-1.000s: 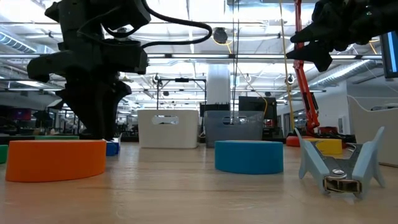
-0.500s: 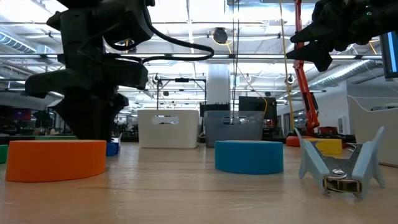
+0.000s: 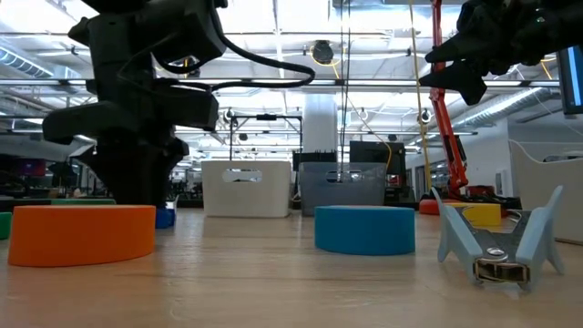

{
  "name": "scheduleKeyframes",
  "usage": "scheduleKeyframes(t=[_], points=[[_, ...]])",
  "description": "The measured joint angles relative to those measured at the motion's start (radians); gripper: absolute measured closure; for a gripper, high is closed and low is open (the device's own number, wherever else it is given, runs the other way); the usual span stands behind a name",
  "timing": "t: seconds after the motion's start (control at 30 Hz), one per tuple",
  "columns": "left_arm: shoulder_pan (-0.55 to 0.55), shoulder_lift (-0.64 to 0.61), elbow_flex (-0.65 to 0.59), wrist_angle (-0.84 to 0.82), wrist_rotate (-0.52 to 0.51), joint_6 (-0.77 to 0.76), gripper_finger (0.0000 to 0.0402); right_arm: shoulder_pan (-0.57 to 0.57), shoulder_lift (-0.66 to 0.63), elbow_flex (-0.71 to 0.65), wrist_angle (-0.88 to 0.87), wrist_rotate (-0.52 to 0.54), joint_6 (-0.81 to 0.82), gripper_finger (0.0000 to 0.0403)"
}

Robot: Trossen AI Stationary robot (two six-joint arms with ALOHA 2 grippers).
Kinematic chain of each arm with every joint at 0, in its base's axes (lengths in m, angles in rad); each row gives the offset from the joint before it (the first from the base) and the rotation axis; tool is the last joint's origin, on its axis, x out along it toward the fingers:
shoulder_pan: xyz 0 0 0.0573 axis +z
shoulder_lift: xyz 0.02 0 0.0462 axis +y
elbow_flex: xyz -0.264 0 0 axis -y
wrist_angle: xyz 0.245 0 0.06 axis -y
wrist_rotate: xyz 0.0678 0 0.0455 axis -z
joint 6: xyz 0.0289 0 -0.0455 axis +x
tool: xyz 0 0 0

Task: Pick and place Stapler, Stapler remover, tape
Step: Put the blue stapler into the white bin

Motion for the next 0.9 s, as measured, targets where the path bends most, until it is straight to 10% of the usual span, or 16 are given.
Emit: scheduleKeyframes(t=[0.43,0.9], points=[[0.001,0.003,-0.001,0.047,-0.025,0.023,0.0249,0.0,0.0,0.0,0.0,0.0,0.003,0.019],[0.004,0.003,0.001,0.048,-0.036,0.019,0.035,0.0,0.0,0.0,0.001,0.0,0.003,0.019]])
